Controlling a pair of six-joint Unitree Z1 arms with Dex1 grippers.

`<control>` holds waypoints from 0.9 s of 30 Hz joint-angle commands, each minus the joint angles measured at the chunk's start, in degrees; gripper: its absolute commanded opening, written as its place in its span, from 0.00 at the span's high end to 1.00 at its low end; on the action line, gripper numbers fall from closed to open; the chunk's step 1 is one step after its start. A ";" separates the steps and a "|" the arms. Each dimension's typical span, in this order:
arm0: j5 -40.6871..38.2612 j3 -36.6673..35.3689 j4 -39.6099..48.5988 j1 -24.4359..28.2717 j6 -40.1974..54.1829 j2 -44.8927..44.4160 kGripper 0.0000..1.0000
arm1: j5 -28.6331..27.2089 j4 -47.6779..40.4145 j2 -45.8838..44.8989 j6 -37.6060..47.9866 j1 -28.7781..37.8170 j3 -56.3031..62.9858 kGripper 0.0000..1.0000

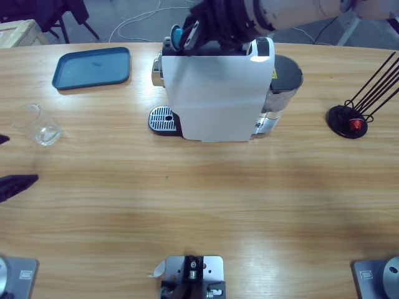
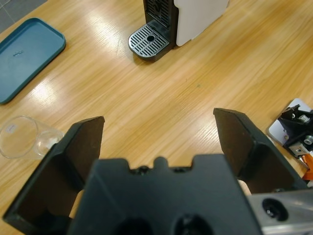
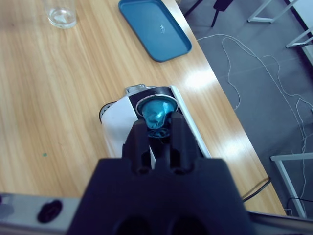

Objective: Pour coffee

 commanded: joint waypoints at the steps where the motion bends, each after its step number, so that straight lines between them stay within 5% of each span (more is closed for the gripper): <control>1: 0.99 2.17 -0.70 0.29 -0.66 -1.73 0.03 | -1.50 -0.68 3.49 -0.66 -0.70 1.50 1.00; 3: 0.99 2.17 -0.70 0.29 -0.73 -1.78 0.03 | -1.41 -0.66 3.51 -0.66 -0.86 1.77 1.00; 7: 0.99 2.17 -0.70 0.29 -0.75 -1.78 0.04 | -2.96 -0.68 2.61 -0.33 -0.86 2.71 0.11; 9: 1.01 2.17 -0.70 0.29 -0.75 -1.78 0.03 | -4.79 -1.33 1.84 -0.05 -0.86 2.82 0.00; 17: 0.99 2.60 -1.12 0.29 -0.93 -1.69 0.03 | -5.23 -2.96 -2.54 0.97 0.93 3.08 0.04; 18: 0.99 2.74 -1.30 0.29 -0.93 -1.69 0.03 | -4.01 -2.96 -3.14 1.43 1.69 3.08 0.17; 22: 0.99 2.68 -1.32 0.29 -1.01 -1.71 0.03 | -1.89 3.15 -6.53 10.23 6.45 2.31 0.99; 27: 1.01 2.35 -1.23 0.29 -0.93 -2.04 0.03 | -10.01 1.33 -13.89 24.47 9.42 13.82 1.00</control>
